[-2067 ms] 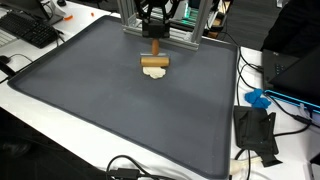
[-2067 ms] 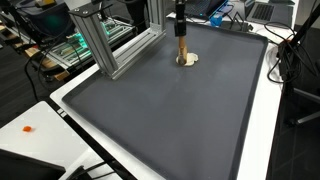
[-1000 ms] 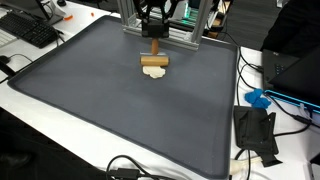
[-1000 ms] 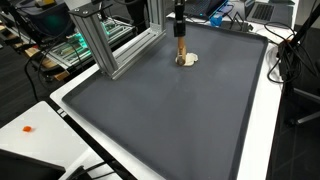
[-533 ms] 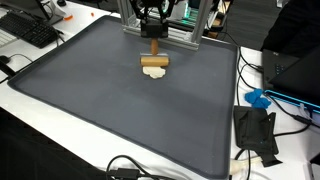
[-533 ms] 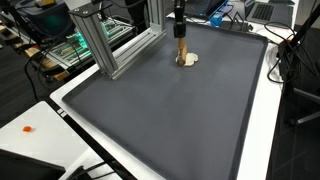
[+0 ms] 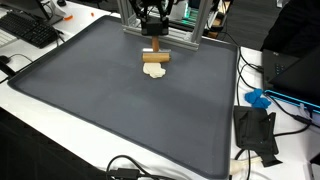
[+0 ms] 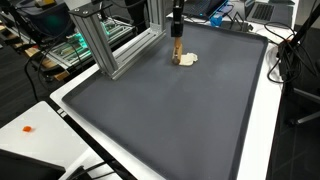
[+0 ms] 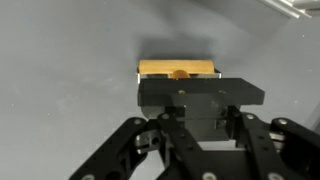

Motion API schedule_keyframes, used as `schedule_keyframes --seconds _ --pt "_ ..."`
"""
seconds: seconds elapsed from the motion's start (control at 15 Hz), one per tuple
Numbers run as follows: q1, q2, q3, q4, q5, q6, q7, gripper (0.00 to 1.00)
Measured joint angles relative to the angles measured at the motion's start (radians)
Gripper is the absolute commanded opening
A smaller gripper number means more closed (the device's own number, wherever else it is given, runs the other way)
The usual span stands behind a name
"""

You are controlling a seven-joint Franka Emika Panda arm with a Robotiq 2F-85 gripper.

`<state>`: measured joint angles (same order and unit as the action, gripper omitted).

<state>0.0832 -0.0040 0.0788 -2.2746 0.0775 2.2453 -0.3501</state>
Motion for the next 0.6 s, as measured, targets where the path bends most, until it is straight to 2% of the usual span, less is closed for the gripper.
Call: schedule_keyframes --seconds 0.27,0.6 --pt "-0.006 -0.002 -0.006 0.005 0.015 -0.139 0.024 0.22" --pt "-0.009 -0.005 -0.011 0.004 0.055 -0.150 0.033 0.22"
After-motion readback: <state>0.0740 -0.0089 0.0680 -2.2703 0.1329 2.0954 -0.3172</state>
